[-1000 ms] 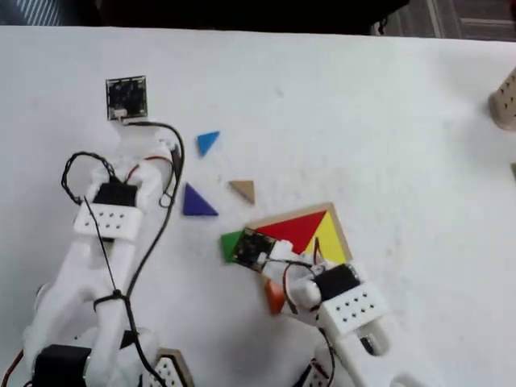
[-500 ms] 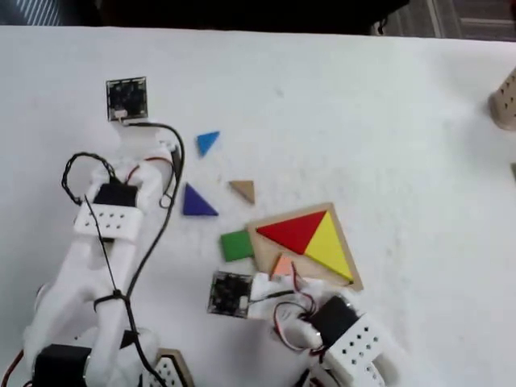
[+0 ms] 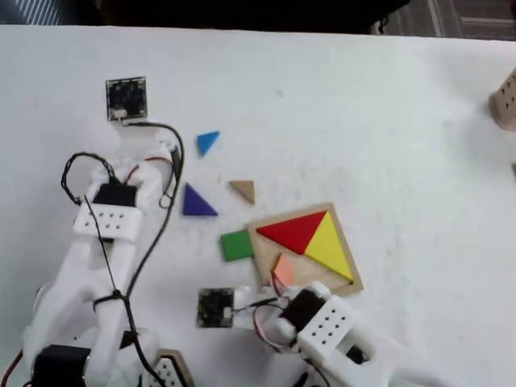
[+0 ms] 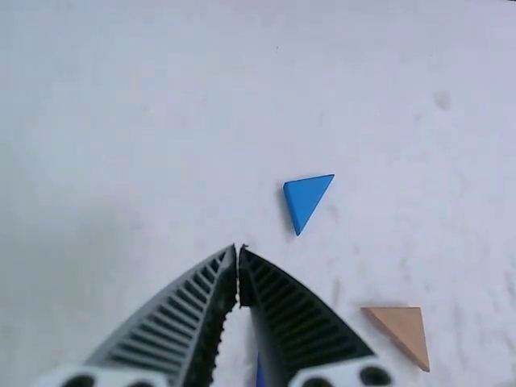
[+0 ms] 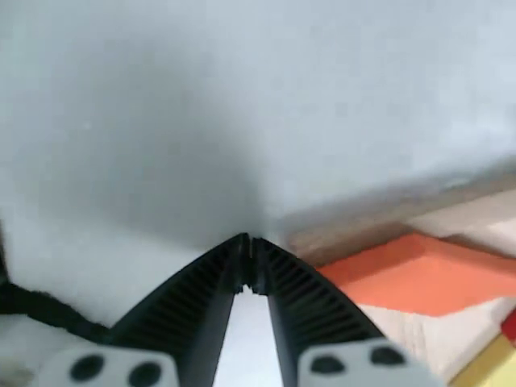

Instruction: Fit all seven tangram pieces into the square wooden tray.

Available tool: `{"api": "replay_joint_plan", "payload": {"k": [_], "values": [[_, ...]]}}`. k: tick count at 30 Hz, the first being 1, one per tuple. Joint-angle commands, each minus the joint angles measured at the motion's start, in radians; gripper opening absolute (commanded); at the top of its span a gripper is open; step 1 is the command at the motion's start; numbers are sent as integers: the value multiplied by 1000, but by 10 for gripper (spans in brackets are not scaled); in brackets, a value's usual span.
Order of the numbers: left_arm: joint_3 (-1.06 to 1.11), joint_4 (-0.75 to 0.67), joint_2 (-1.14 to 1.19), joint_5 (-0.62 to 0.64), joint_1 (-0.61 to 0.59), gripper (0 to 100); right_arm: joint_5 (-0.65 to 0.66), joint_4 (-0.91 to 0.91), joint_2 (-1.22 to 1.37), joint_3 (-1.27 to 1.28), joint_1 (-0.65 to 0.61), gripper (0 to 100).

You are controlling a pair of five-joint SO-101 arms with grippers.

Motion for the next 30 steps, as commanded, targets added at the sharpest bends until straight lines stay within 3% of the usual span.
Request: {"api": "replay_joint_plan", "payload": {"k": [1,13,19,24,30], "values": [[-11,-29,-35,9,-10,23,2,-74,4,-40,99,18],[8,-29,-36,9,-4,23,-104,-383,15,-48,361,17],[9,-23,-44,6,13,23,-180,-168,-58,-120,392,17],[12,28,-44,5,111,23,-285,-119,-194,-129,633,17],[17,98,-38,2,321,23,-342,-176,-174,-97,929,17]]}}
